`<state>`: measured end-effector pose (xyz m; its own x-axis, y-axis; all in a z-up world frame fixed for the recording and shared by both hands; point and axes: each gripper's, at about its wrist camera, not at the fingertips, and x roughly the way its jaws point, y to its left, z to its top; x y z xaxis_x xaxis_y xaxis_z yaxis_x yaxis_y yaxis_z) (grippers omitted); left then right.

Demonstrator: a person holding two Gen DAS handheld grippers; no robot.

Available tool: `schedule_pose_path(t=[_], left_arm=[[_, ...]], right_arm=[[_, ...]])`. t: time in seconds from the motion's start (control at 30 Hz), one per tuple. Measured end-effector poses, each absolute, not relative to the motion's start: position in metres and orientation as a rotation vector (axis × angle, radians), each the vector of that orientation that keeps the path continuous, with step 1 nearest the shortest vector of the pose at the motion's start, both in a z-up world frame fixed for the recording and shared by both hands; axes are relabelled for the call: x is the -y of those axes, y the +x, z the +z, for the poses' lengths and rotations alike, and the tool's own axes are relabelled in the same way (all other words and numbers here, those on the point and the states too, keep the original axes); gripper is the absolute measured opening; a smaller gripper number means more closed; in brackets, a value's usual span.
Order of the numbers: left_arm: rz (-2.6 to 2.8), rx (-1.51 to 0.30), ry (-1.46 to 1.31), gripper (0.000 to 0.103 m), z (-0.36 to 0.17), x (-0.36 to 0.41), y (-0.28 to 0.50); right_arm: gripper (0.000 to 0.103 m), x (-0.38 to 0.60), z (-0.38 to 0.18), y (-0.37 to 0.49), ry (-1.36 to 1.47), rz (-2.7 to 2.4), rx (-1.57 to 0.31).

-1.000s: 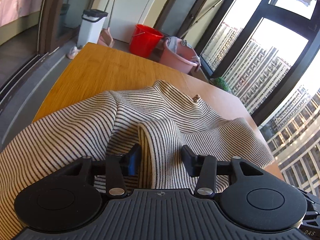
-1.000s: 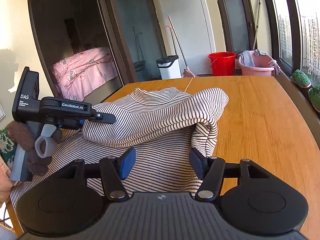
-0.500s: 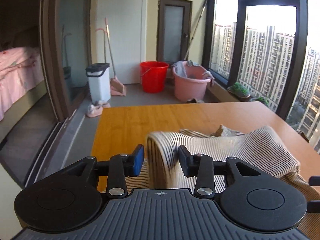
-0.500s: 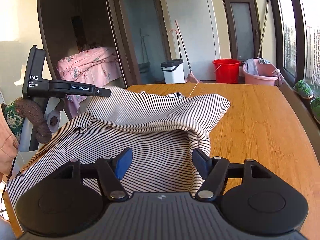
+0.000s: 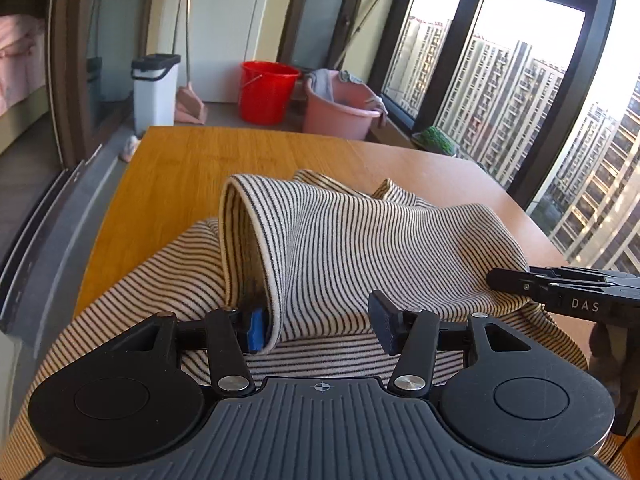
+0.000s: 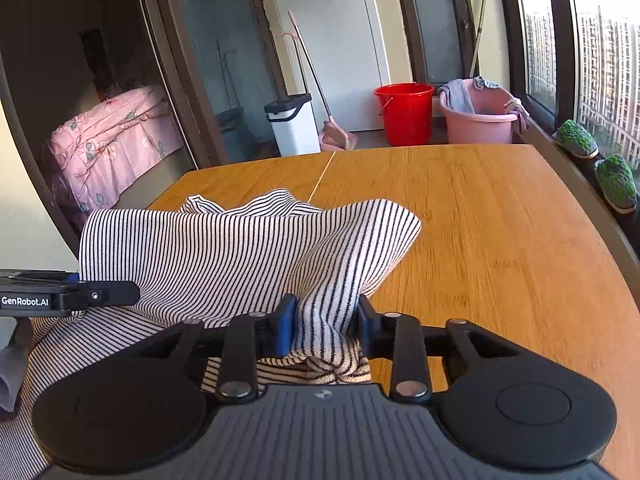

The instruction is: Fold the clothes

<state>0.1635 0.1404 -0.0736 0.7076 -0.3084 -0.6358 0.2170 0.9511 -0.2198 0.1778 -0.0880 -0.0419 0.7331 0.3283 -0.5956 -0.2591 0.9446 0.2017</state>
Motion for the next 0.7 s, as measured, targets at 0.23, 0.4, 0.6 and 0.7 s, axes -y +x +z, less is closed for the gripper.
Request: schedule_pose_path(t=[0.23,0.4,0.6,0.7], left_arm=[[-0.373,-0.693,-0.177,0.073,-0.070,-0.124,0.168],[-0.267,-0.671,-0.156,0.076,-0.067,-0.142,0.170],[-0.325,-0.587,-0.221,0.076,-0.038,-0.151,0.156],[-0.408,-0.632,-0.193,0.079,-0.047,-0.124,0.162]], right_arm=[[0.017,0.119,-0.032,0.188,-0.034,0.199,-0.652],[0.017,0.143,-0.028,0.192,-0.091,0.108,-0.673],[0.019,0.130,0.003,0.171,-0.008,0.217,-0.543],[0.026,0.099,0.004,0.173,0.017,0.354,-0.540]])
